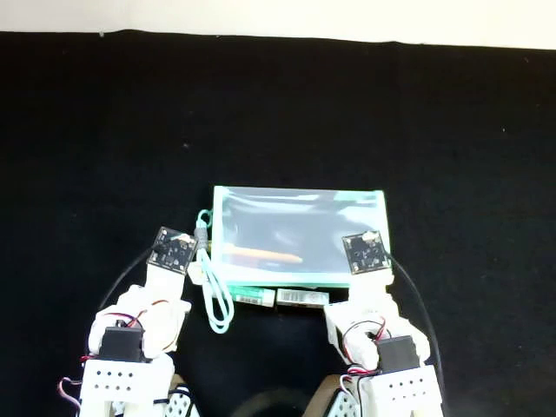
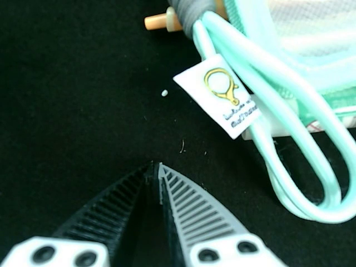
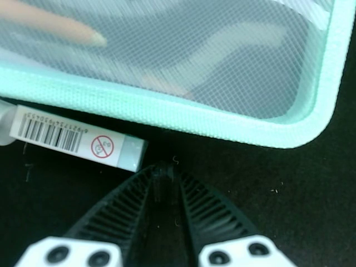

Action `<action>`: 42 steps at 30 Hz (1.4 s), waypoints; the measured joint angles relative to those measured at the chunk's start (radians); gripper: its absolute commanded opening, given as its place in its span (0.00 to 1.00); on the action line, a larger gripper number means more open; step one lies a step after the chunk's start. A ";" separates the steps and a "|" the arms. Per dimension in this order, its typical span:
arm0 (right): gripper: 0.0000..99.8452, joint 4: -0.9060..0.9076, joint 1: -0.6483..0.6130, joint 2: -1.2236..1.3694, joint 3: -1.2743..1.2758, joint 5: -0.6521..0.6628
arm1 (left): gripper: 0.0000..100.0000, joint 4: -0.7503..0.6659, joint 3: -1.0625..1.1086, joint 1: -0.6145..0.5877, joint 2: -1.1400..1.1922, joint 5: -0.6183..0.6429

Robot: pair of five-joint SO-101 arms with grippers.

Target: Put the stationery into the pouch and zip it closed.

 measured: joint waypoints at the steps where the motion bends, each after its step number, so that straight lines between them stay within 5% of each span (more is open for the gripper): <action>1: 0.01 0.000 0.000 0.000 0.000 0.000 | 0.01 0.000 0.000 0.000 0.000 0.000; 22: 0.01 0.000 0.000 0.000 0.000 0.000 | 0.01 0.000 0.000 0.000 0.000 0.000; 31: 0.01 0.000 0.000 0.000 0.000 0.000 | 0.01 -0.169 0.002 0.000 0.008 -0.048; 42: 0.01 -0.012 0.000 0.000 0.000 0.000 | 0.16 -0.183 -0.002 -0.064 0.008 -0.109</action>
